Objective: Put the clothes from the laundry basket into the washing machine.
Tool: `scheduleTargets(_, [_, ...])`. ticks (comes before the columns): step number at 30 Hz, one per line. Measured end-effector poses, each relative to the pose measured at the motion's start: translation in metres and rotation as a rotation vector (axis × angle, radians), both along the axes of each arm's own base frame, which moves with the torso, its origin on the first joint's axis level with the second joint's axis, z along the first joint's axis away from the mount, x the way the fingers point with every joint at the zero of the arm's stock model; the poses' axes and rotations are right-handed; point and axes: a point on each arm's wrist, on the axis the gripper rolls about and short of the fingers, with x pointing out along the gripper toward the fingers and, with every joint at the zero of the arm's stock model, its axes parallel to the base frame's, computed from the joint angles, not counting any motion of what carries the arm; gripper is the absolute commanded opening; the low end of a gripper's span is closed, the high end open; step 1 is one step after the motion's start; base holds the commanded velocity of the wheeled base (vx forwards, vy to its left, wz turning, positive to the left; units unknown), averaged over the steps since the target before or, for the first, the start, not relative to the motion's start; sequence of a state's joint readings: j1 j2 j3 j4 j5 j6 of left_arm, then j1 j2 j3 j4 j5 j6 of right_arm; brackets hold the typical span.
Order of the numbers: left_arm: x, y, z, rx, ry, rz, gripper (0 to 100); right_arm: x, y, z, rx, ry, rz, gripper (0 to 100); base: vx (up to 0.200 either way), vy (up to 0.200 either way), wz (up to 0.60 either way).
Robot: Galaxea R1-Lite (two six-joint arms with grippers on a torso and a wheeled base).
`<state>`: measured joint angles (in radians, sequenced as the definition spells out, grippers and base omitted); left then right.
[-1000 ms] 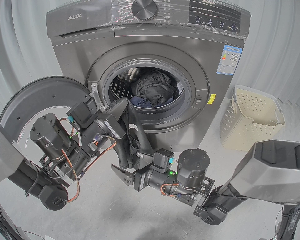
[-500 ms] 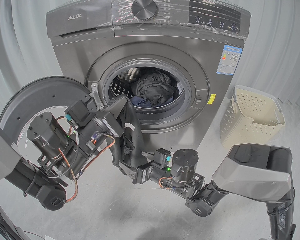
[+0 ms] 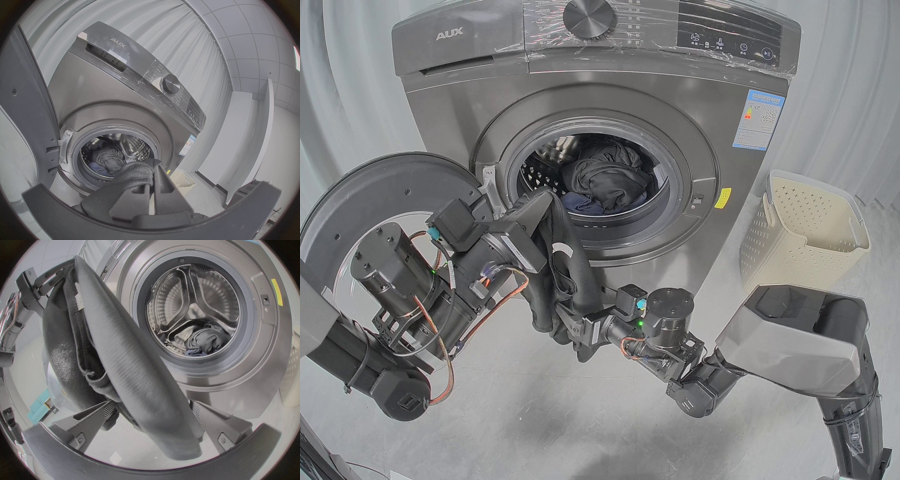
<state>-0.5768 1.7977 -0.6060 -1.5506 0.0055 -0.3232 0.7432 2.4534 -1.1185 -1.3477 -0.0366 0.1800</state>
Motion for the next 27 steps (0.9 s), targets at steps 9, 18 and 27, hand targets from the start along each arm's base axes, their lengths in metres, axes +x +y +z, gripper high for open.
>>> scheduleTargets(9, [0.002, 0.000, -0.004, 0.007, 0.011, 0.006, 0, -0.003, 0.001, 0.004, -0.016, -0.027, 0.000, 100, 0.000, 0.000, 0.00])
scheduleTargets(18, [0.003, -0.001, -0.004, 0.007, 0.013, 0.011, 0, -0.042, -0.006, -0.005, -0.116, 0.036, 0.060, 100, 0.000, 0.000, 0.00])
scheduleTargets(27, [0.006, 0.002, -0.002, 0.002, 0.005, 0.022, 0, -0.071, 0.014, -0.009, -0.142, 0.055, 0.189, 100, 0.000, 0.000, 0.00])
